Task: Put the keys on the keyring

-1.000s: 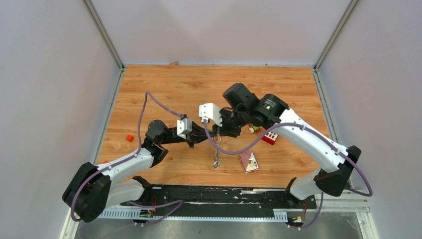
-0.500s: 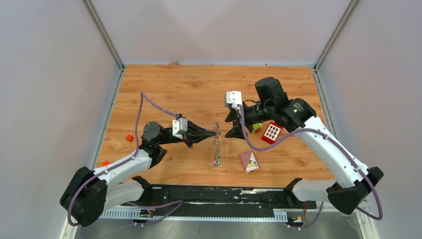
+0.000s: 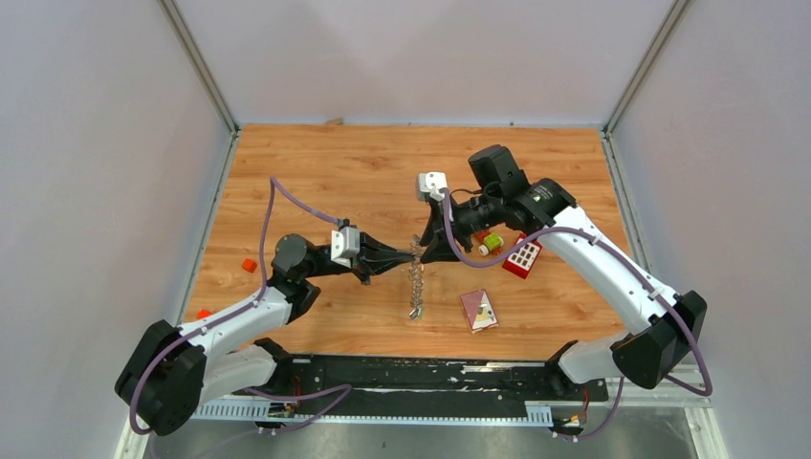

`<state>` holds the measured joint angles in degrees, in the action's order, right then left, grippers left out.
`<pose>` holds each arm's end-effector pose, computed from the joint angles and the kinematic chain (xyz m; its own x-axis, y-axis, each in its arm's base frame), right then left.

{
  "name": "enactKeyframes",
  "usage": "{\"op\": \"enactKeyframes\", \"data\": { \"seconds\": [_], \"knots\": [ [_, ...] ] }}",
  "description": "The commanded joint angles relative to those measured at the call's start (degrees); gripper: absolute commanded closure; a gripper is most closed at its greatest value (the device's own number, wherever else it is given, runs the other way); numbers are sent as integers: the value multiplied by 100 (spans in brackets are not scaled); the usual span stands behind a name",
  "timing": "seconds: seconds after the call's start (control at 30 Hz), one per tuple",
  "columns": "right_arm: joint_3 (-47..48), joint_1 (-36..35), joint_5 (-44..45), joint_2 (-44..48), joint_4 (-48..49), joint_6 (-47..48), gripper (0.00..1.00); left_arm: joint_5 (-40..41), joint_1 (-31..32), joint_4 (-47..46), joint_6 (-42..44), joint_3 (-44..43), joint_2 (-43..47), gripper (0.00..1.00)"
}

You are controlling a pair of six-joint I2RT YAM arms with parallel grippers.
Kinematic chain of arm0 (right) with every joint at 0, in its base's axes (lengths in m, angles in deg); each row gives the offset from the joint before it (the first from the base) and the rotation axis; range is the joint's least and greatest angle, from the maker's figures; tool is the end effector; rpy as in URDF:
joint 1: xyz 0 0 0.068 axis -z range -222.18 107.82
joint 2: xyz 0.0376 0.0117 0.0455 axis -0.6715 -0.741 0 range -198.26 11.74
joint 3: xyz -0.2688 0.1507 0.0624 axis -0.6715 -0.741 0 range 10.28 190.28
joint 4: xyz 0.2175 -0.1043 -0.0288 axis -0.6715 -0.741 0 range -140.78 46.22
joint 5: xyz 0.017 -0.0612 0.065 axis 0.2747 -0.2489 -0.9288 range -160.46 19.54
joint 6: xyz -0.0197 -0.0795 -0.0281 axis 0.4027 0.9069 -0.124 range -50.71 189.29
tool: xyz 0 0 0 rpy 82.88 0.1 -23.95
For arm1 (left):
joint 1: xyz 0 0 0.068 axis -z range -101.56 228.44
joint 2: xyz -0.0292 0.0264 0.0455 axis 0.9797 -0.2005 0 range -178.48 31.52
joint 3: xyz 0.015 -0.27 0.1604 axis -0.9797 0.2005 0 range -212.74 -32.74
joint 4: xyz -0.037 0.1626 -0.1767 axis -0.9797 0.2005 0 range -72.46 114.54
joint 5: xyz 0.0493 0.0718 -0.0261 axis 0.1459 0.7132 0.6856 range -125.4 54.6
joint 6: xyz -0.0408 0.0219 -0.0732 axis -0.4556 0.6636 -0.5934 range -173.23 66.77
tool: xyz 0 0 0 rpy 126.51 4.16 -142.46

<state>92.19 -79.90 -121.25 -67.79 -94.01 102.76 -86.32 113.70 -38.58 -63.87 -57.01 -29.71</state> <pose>0.1764 0.2113 0.3937 -0.0491 -0.4788 -0.8766 -0.9892 -0.0982 0.1090 0.1322 -0.1662 0.3352 0.0857 -0.2032 -0.9754 0.9956 0.0549 0.0761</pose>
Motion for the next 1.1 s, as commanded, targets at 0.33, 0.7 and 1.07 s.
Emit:
{"op": "enactKeyframes", "data": {
  "seconds": [0.33,0.7,1.07],
  "knots": [
    [-194,102,-611,51,135,75,81,-27,17,-378,75,28,244,100],
    [-285,99,-634,85,133,119,96,-14,23,-443,79,69,259,100],
    [-348,106,-571,93,166,101,99,-113,16,-745,-54,135,252,100]
  ]
}}
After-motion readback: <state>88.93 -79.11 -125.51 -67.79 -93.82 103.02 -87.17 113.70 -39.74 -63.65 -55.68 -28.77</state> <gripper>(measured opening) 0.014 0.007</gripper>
